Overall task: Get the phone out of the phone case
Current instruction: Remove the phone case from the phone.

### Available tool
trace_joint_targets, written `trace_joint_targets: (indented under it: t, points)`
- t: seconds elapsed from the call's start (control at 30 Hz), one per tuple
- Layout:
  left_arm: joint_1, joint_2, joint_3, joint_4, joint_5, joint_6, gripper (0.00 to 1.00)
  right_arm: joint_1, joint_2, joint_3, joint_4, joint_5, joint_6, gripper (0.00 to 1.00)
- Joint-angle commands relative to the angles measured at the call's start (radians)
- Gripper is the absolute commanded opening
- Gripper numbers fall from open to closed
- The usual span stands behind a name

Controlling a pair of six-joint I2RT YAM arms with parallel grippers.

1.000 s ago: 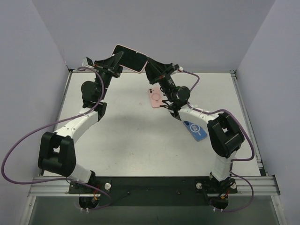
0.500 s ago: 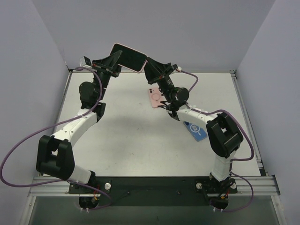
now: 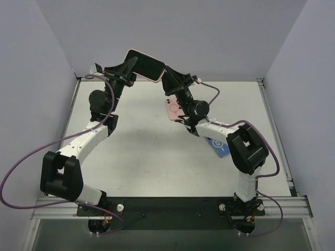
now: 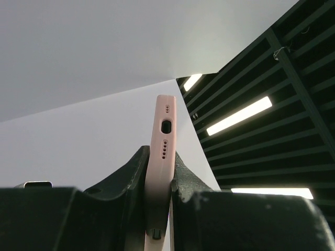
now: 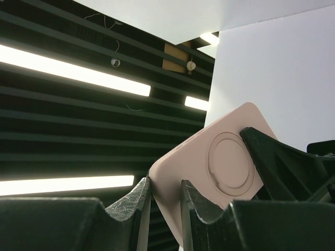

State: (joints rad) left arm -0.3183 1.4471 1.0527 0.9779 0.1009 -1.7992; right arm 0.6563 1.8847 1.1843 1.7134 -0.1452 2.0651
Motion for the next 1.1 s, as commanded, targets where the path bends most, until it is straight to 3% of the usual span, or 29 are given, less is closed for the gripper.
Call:
trace_joint_targets:
  t: [0.0,0.63,1.07]
  points:
    - [-0.136,-0.149,0.158,0.647,0.175,-0.184,0.0,0.062,0.134,-0.09,-0.051,-0.126,0.11,0.0]
    - [-0.142,-0.142,0.199,0.66,0.177,-0.186,0.0,0.088,0.2,-0.103,-0.049,-0.12,0.11,0.0]
    - [-0.143,-0.148,0.253,0.654,0.184,-0.178,0.0,0.12,0.251,-0.003,-0.049,-0.106,0.141,0.0]
